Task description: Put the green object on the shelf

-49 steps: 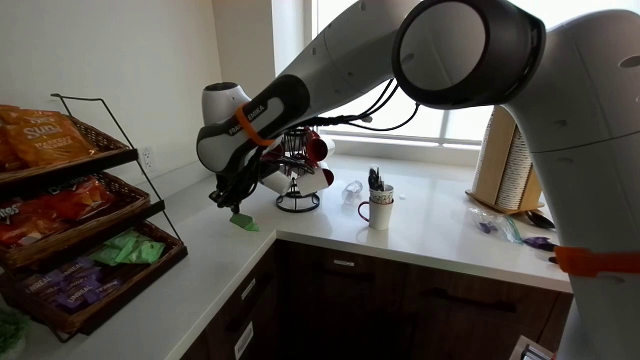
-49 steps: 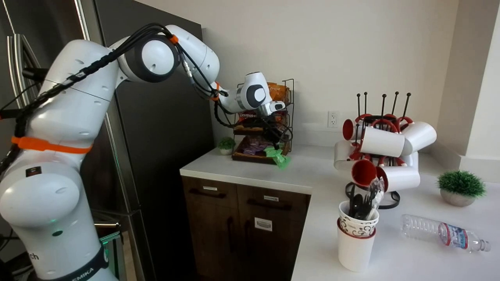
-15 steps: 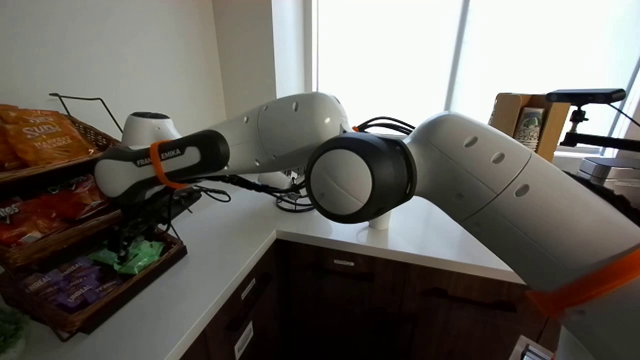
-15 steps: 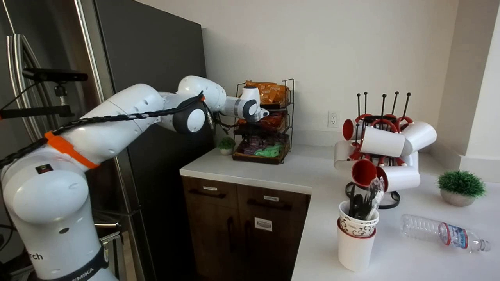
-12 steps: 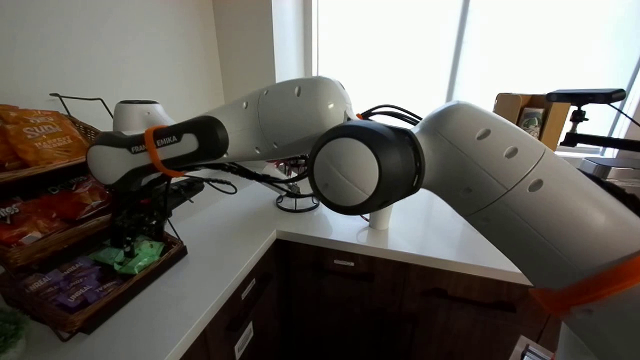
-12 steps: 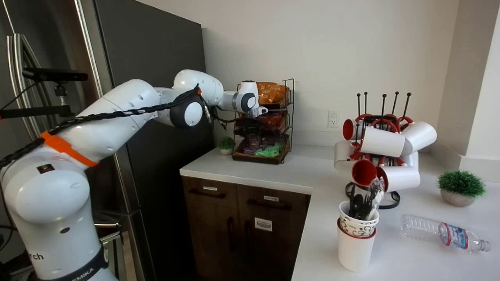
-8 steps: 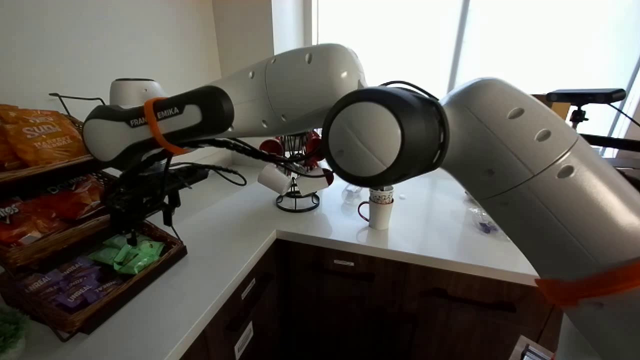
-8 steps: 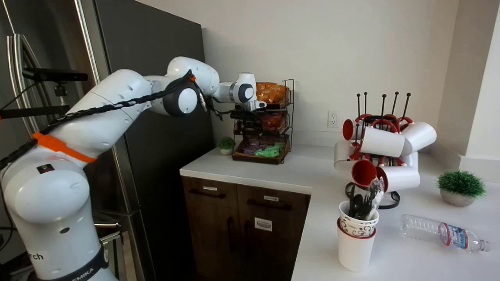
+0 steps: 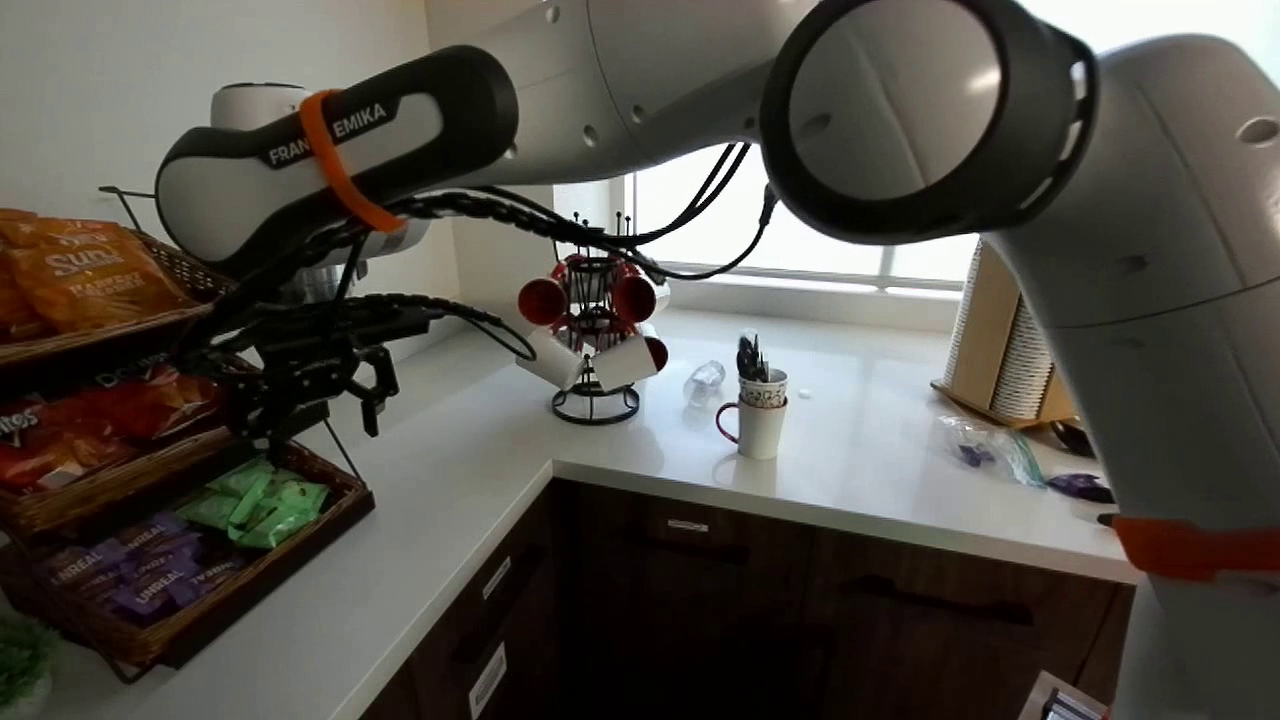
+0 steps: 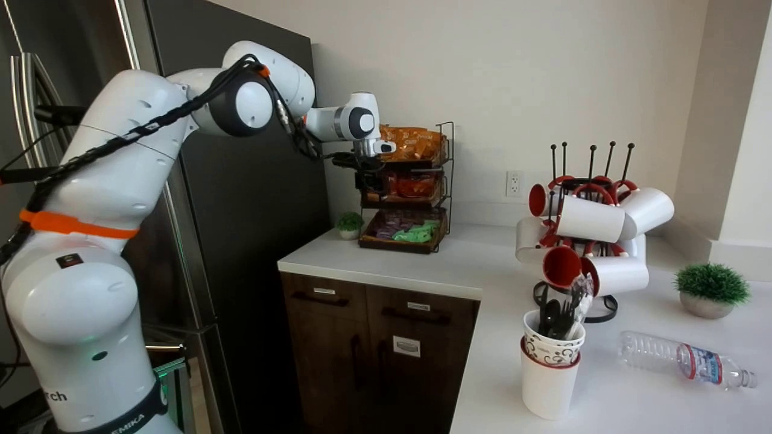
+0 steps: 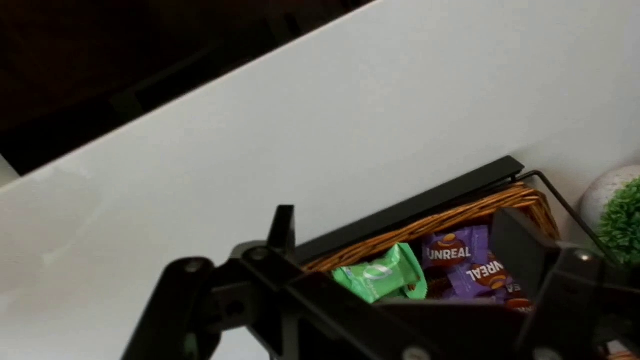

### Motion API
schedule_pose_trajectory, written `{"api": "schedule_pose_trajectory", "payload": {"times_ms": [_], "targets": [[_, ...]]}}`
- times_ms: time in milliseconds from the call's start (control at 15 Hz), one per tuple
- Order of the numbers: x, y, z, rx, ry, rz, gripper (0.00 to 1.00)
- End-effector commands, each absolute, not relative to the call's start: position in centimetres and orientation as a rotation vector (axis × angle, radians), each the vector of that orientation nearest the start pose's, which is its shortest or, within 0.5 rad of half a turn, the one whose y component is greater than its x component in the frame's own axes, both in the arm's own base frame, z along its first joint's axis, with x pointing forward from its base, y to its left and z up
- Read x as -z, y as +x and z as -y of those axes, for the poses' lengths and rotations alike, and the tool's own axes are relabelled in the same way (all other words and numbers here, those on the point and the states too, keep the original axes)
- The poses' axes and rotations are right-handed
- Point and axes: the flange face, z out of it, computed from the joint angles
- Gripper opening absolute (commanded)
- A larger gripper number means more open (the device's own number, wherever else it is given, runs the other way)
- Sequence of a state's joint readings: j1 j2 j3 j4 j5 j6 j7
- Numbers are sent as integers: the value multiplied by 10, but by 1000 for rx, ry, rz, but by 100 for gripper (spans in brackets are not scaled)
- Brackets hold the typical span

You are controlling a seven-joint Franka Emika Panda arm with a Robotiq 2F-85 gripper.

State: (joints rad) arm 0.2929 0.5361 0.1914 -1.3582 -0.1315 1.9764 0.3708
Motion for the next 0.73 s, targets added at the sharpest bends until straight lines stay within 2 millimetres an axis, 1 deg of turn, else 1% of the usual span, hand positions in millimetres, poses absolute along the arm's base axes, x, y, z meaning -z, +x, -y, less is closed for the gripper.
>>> {"api": "schedule_pose_trajectory", "payload": {"times_ms": [0,133,267,333,467,533,667], "targets": [[-421,600,-280,21,-3194,-73,100],[-418,576,-267,-29,-3247,-208,100],[-418,555,-257,13,-3265,-383,100],[-417,588,-270,-11,-3240,-240,100],[-418,570,-262,-14,-3256,-324,100],[-420,565,-260,-13,-3259,-341,100],[-421,562,-258,-13,-3260,-352,100]]}}
